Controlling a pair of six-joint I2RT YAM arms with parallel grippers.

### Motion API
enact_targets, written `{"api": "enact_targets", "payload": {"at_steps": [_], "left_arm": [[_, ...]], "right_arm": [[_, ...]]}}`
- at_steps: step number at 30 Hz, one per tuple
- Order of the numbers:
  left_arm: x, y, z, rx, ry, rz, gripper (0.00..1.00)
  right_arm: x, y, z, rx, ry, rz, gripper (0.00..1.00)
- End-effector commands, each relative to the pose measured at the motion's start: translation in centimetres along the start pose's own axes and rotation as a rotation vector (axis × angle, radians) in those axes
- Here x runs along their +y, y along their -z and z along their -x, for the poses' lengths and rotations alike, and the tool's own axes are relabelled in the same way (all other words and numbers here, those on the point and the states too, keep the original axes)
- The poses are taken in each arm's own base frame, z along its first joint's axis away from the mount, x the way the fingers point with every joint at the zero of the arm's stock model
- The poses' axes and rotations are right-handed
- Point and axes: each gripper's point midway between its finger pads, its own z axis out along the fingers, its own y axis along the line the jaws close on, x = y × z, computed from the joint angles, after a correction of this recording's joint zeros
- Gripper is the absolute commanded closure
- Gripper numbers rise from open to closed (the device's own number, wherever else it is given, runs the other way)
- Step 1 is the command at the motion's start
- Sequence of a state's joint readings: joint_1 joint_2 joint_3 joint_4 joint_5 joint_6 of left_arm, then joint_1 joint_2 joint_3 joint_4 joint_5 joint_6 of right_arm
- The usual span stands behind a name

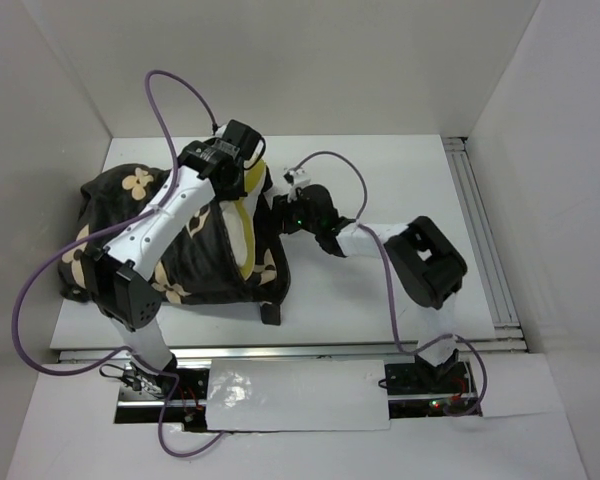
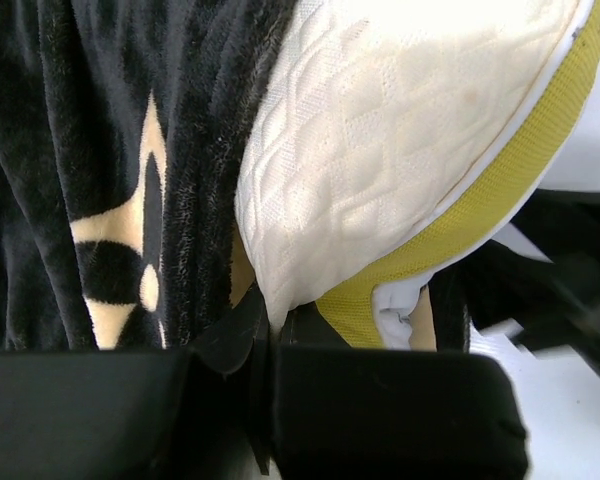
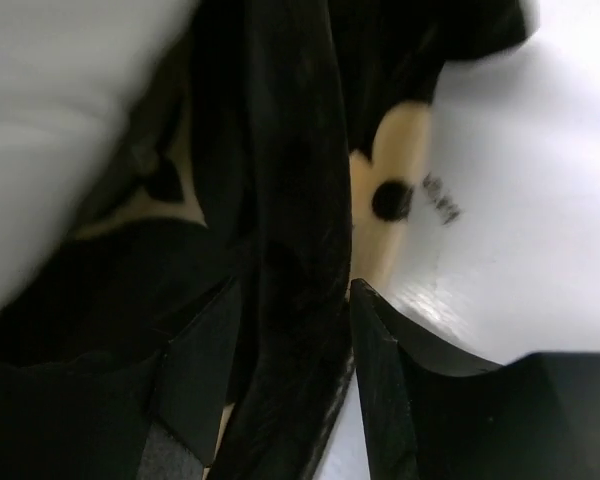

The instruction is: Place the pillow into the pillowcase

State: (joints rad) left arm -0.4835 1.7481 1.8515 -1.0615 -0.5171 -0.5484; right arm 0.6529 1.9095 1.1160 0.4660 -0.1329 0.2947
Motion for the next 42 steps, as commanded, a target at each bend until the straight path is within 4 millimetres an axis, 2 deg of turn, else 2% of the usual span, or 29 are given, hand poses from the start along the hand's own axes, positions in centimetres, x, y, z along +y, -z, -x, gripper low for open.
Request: {"api": "enact_targets", "payload": {"at_steps": [1, 3, 5, 6, 7, 8, 9, 11, 12, 14, 15, 16, 18, 19, 20, 21, 22, 25, 26, 28, 29, 31, 32, 33, 35, 37, 38, 39, 42], "left_arm": [[2.6, 3.5, 3.8, -0.150, 0.062, 0.010, 1.00], [2.6, 3.5, 3.8, -0.150, 0.062, 0.010, 1.00], [2.5, 3.5, 3.7, -0.147, 0.052, 0.002, 1.00], [2.5, 3.5, 3.7, -0.147, 0.052, 0.002, 1.00], [2.5, 3.5, 3.7, -0.147, 0.052, 0.002, 1.00], [2.5, 3.5, 3.7, -0.147, 0.052, 0.002, 1.00], [2.5, 3.5, 3.7, -0.147, 0.052, 0.002, 1.00], [2.5, 3.5, 3.7, -0.147, 0.052, 0.002, 1.00], [2.3, 2.7, 3.3, -0.128, 0.040, 0.011, 1.00], [2.0, 2.2, 3.3, -0.124, 0.038, 0.013, 1.00], [1.5, 1.3, 2.9, -0.104, 0.019, 0.009, 1.00], [1.6, 0.7, 2.8, -0.095, 0.021, 0.020, 1.00], [1.3, -0.1, 2.4, -0.075, 0.009, 0.029, 1.00], [0.8, -1.0, 2.0, -0.051, -0.003, 0.027, 1.00], [0.6, -1.4, 1.7, -0.038, -0.008, 0.022, 1.00], [0.2, -1.4, 1.9, -0.046, -0.011, 0.004, 1.00], [-0.8, -2.3, 1.5, -0.042, -0.033, -0.018, 1.00], [-2.1, -3.2, 0.8, -0.042, -0.083, -0.017, 1.00], [-2.1, -4.0, 0.5, -0.030, -0.083, 0.006, 1.00], [-1.6, -4.8, 0.1, -0.017, -0.092, 0.061, 1.00], [-1.3, -5.2, -0.4, 0.003, -0.098, 0.086, 1.00], [-1.0, -6.3, -1.1, 0.026, -0.122, 0.126, 1.00], [-1.1, -6.6, -1.3, 0.033, -0.126, 0.129, 1.00], [-1.1, -7.1, -1.6, 0.041, -0.136, 0.145, 1.00], [-1.3, -7.8, -2.1, 0.048, -0.157, 0.169, 1.00], [-1.2, -9.1, -3.0, 0.078, -0.187, 0.208, 1.00], [-1.2, -9.4, -3.3, 0.091, -0.186, 0.215, 1.00], [-1.0, -9.9, -3.5, 0.088, -0.183, 0.244, 1.00], [-1.3, -11.6, -4.4, 0.123, -0.195, 0.286, 1.00]], "right_arm": [[2.6, -2.5, 0.5, -0.007, -0.005, 0.110, 0.45], [2.6, -3.7, -0.6, 0.001, -0.003, 0.108, 0.45], [2.2, -4.8, -0.1, -0.016, -0.032, 0.084, 0.48], [2.1, -5.0, -0.5, -0.005, -0.045, 0.080, 0.57], [2.0, -5.1, -0.4, -0.009, -0.065, 0.067, 0.90], [1.2, -5.0, -0.9, -0.009, -0.079, 0.030, 1.00], [1.7, -4.3, 0.9, -0.055, -0.075, 0.032, 1.00], [0.7, -3.1, 0.9, -0.060, -0.067, -0.028, 1.00], [0.8, -2.1, 2.1, -0.065, -0.045, -0.048, 1.00], [0.2, -0.8, 1.9, -0.046, -0.038, -0.089, 1.00], [-1.0, -0.1, 2.5, -0.053, -0.029, -0.137, 1.00], [-0.9, 1.2, 3.1, -0.046, -0.021, -0.154, 1.00], [-3.6, 3.1, 3.4, -0.037, -0.009, -0.249, 1.00], [-4.7, 4.8, 4.4, -0.039, -0.004, -0.303, 1.00], [-5.2, 5.7, 4.4, -0.027, 0.005, -0.318, 1.00], [-5.7, 6.5, 5.0, -0.031, 0.012, -0.338, 1.00], [-5.5, 7.7, 6.4, -0.050, 0.009, -0.341, 1.00], [-6.8, 9.8, 7.8, -0.065, 0.015, -0.369, 1.00], [-7.1, 11.0, 9.4, -0.080, 0.021, -0.383, 1.00], [-8.8, 12.9, 10.7, -0.098, 0.034, -0.467, 1.00], [-9.5, 14.5, 11.4, -0.106, 0.041, -0.503, 1.00], [-12.0, 17.0, 12.5, -0.130, 0.026, -0.578, 1.00], [-11.7, 18.5, 13.9, -0.167, 0.021, -0.567, 1.00], [-13.0, 19.7, 14.2, -0.182, 0.007, -0.587, 1.00], [-12.9, 21.4, 15.0, -0.210, -0.008, -0.570, 1.00], [-14.3, 23.0, 15.4, -0.223, -0.024, -0.615, 1.00], [-14.3, 24.0, 16.2, -0.252, -0.033, -0.614, 1.00], [-15.7, 25.0, 15.8, -0.254, -0.048, -0.653, 1.00], [-16.6, 26.9, 15.0, -0.257, -0.091, -0.622, 1.00]]}}
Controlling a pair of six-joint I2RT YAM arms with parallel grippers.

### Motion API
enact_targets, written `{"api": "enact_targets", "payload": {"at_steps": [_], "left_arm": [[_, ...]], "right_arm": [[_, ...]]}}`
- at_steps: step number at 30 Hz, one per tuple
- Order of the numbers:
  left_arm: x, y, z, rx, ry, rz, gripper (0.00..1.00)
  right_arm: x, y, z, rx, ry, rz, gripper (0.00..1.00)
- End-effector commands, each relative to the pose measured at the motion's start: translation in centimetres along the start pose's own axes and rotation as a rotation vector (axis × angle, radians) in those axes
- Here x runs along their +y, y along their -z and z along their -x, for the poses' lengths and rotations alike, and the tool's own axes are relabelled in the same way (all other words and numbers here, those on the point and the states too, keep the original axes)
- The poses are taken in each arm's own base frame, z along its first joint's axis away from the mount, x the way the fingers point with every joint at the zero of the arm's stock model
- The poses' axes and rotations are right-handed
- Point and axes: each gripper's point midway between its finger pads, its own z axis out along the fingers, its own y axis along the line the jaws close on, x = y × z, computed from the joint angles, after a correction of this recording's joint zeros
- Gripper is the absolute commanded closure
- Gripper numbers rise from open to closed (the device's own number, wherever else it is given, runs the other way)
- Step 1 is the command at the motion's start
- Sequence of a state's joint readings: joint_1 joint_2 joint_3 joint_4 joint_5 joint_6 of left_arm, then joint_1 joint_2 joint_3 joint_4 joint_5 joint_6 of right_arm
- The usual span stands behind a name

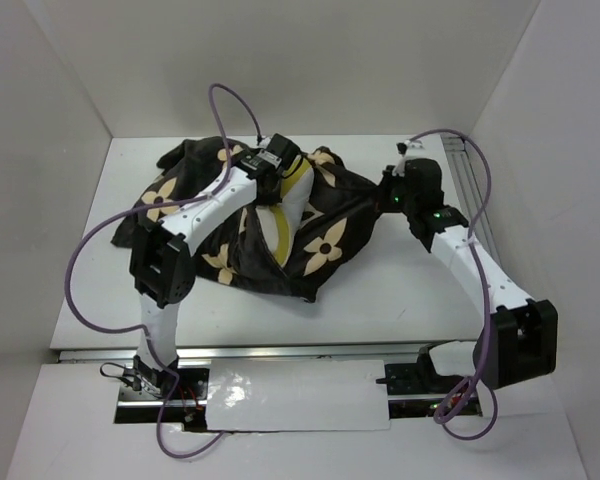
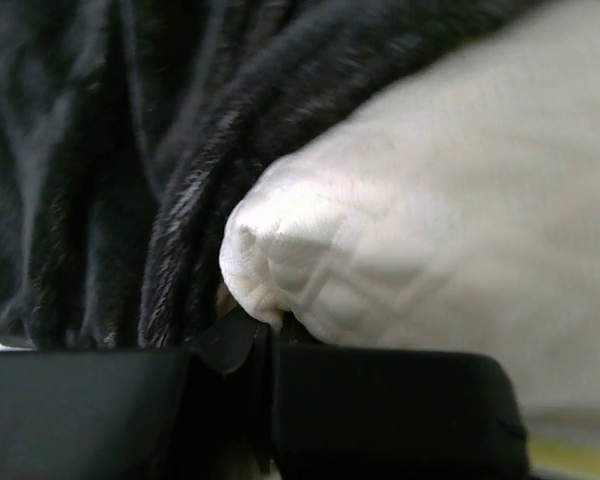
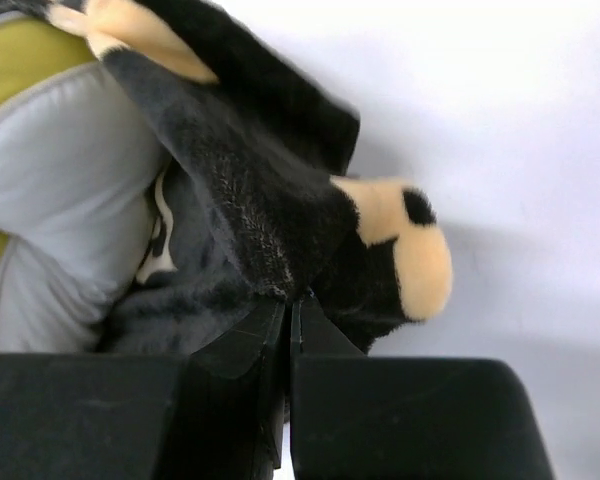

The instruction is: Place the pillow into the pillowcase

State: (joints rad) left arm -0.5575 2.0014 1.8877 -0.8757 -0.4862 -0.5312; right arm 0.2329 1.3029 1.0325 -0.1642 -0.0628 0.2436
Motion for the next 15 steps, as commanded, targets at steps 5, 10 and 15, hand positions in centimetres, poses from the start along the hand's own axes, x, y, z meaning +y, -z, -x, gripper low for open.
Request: {"api": "enact_targets", "payload": {"at_steps": [5, 10, 15], "left_arm": [[0.0, -4.4, -1.6, 0.046, -0.196, 0.202, 1.00], [-9.2, -3.0, -1.7, 0.000, -0.314, -0.103, 1.00], [-13.8, -2.5, -5.2, 0.039, -0.387, -0.302, 1.00]], "right_arm": [[0.2, 4.7, 6.0, -0.196, 0.062, 0.170, 1.00], [5.4, 7.2, 8.6, -0.276, 0.155, 0.444, 1.00], [6.8, 9.0, 11.0, -0.359, 0.168, 0.519, 1.00]]}}
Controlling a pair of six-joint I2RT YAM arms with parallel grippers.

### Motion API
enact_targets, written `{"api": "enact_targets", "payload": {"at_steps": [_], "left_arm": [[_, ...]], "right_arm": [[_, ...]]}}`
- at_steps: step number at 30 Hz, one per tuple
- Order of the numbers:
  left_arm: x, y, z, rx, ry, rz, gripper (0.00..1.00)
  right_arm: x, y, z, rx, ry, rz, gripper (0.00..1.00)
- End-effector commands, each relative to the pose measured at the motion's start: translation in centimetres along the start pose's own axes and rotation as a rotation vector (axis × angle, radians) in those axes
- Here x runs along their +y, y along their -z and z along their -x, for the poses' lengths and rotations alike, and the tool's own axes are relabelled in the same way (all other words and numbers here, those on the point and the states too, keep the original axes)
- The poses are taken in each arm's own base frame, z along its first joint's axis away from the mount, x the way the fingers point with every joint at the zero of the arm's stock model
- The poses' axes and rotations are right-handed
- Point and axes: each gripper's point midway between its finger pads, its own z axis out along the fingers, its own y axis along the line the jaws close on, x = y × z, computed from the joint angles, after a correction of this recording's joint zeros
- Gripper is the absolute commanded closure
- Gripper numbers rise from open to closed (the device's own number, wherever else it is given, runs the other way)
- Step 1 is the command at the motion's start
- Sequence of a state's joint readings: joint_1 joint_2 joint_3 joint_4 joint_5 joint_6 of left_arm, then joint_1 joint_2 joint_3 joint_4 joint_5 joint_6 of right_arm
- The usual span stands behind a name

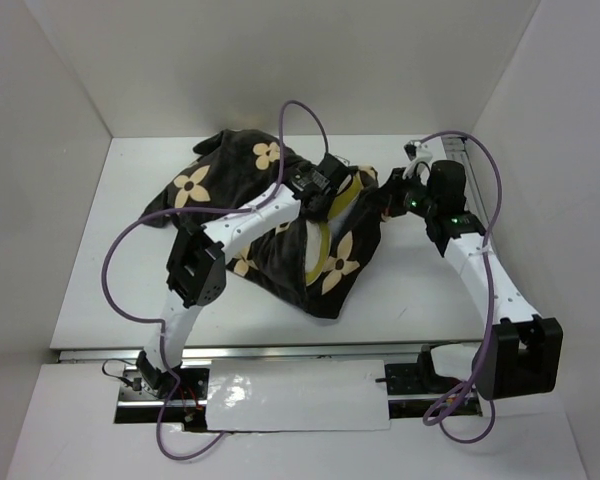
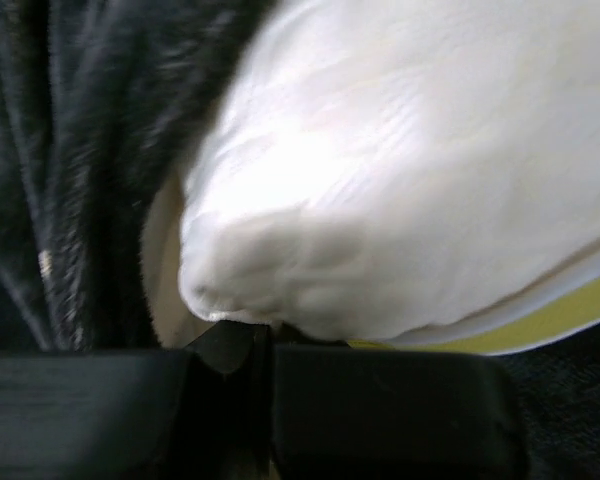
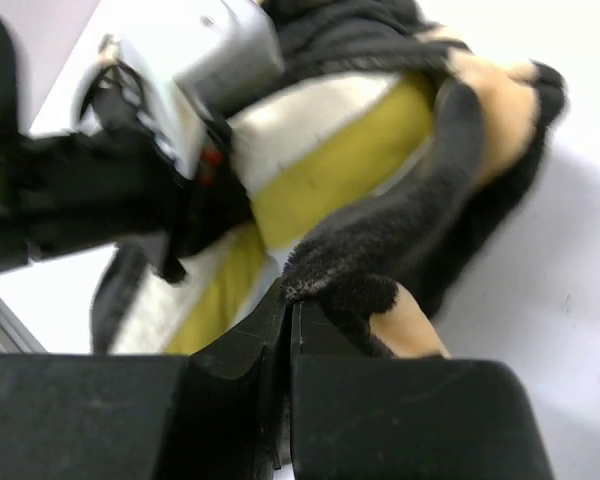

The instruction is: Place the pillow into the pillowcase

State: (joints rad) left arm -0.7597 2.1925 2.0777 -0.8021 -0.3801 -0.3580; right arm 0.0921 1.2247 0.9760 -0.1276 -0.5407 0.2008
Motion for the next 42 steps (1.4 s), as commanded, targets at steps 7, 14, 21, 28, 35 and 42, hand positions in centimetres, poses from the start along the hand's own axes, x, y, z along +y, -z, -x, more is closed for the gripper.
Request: {"api": "enact_targets", "payload": {"at_steps": [7, 14, 21, 28, 35, 42], "left_arm": [[0.1, -4.4, -4.0, 0.105, -0.037, 0.037, 1.00], [0.8, 0.1, -0.1, -0.012, 0.030, 0.017, 1.00], [0.3, 1.5, 1.4, -0.053, 0.058, -0.028, 1.00], [0.0, 1.7, 2.2, -0.070, 0.055, -0.042, 1.00], [0.5, 2.6, 2.9, -0.094, 0.063, -0.027, 1.00], [0.5, 2.5, 2.4, -0.076, 0.075, -0.050, 1.00]], "right_arm": [[-2.4, 3.8, 7.4, -0.209, -0.027, -0.260, 1.00], [-8.5, 5.3, -4.6, 0.060, -0.257, -0.589, 0.87], [-4.8, 5.1, -4.0, 0.057, -0.132, -0.431, 0.43], [-1.9, 1.6, -7.0, 0.199, -0.037, -0.344, 0.36], [-0.3, -4.8, -12.0, 0.215, -0.078, -0.319, 0.37], [-1.3, -8.4, -13.6, 0.137, -0.099, -0.380, 0.45]]}}
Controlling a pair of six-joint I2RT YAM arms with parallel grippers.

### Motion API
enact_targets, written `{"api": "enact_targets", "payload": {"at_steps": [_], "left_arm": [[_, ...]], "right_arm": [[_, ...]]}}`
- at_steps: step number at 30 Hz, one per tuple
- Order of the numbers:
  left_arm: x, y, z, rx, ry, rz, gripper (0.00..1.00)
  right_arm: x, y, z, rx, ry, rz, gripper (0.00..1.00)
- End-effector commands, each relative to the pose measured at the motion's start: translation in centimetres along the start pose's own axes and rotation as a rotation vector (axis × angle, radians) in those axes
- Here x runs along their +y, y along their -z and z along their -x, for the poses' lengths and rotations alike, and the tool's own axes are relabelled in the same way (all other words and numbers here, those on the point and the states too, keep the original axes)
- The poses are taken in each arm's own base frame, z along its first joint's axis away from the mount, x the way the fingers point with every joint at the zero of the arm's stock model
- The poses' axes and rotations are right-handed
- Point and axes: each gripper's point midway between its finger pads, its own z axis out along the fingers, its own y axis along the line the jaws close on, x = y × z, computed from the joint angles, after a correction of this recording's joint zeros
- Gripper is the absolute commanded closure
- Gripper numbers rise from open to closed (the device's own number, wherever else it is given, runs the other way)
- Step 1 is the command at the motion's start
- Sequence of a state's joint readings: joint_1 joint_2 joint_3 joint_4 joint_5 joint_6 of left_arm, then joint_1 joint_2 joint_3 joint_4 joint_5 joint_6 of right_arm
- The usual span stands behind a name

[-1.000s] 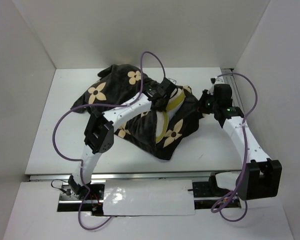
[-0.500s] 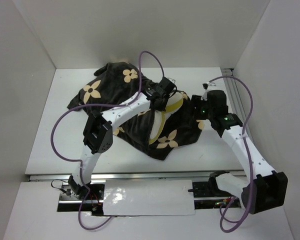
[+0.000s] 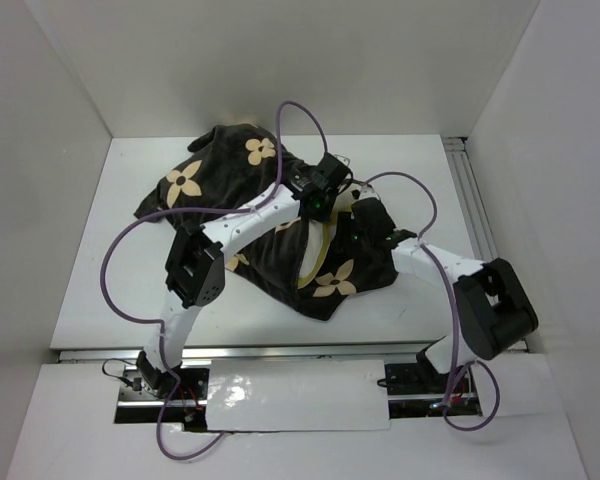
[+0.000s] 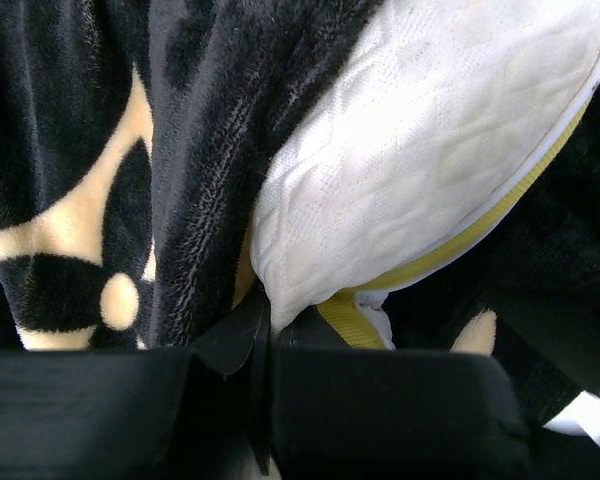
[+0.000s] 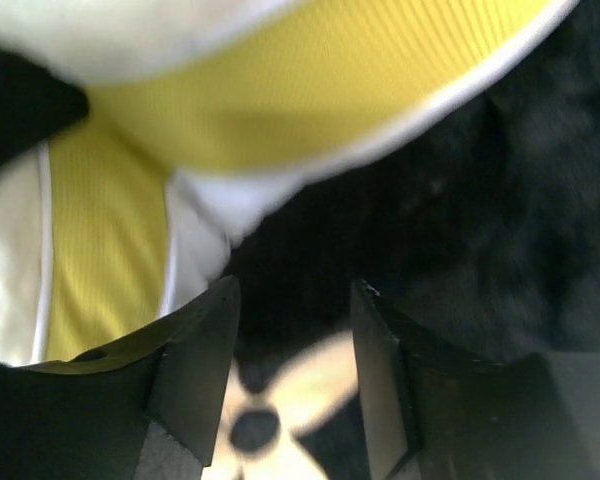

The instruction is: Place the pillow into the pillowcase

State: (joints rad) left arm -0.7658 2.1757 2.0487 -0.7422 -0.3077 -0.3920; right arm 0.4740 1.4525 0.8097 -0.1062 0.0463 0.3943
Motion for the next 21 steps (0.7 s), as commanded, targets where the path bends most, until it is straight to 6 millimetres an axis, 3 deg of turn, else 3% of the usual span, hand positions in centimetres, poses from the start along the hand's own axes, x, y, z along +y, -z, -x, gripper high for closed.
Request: {"api": "enact_targets", "payload": {"at_steps": [1, 5, 10, 11, 12, 13, 14, 18, 19, 21], "left_arm": [[2.2, 2.4, 2.1, -0.056, 0.028, 0.036, 1.00], [2.6, 2.0, 1.7, -0.038, 0.040, 0.047, 1.00], [2.9, 1.9, 1.8, -0.034, 0.056, 0.043, 1.00], [3.3, 1.8, 1.9, -0.034, 0.063, 0.048, 1.00], [3.3, 1.8, 1.9, -0.034, 0.063, 0.049, 1.00], [3.3, 1.8, 1.9, -0.034, 0.063, 0.049, 1.00], [3.3, 1.8, 1.9, -0.034, 0.063, 0.049, 1.00], [4.1, 1.2, 1.8, -0.022, 0.075, 0.054, 1.00], [3.9, 1.2, 1.8, -0.020, 0.084, 0.045, 1.00], [4.2, 0.5, 1.7, -0.015, 0.092, 0.042, 1.00]], "right_arm": [[0.9, -2.0, 2.6, -0.139, -0.046, -0.005, 0.47], [0.5, -4.2, 1.3, -0.094, -0.072, -0.026, 0.47], [0.2, -5.4, 0.6, -0.077, -0.111, -0.046, 0.47], [0.2, -5.4, 0.0, -0.061, -0.110, -0.039, 0.50], [0.3, -5.8, -0.1, -0.061, -0.128, -0.039, 0.59], [0.2, -5.7, -0.3, -0.052, -0.136, -0.044, 0.86], [0.1, -5.5, -0.4, -0.054, -0.136, -0.043, 1.00], [0.9, -1.9, 3.1, -0.172, -0.143, -0.037, 1.00], [1.2, 0.3, 5.0, -0.230, -0.128, -0.021, 1.00], [1.5, 2.7, 6.7, -0.298, -0.121, -0.006, 1.00]]}}
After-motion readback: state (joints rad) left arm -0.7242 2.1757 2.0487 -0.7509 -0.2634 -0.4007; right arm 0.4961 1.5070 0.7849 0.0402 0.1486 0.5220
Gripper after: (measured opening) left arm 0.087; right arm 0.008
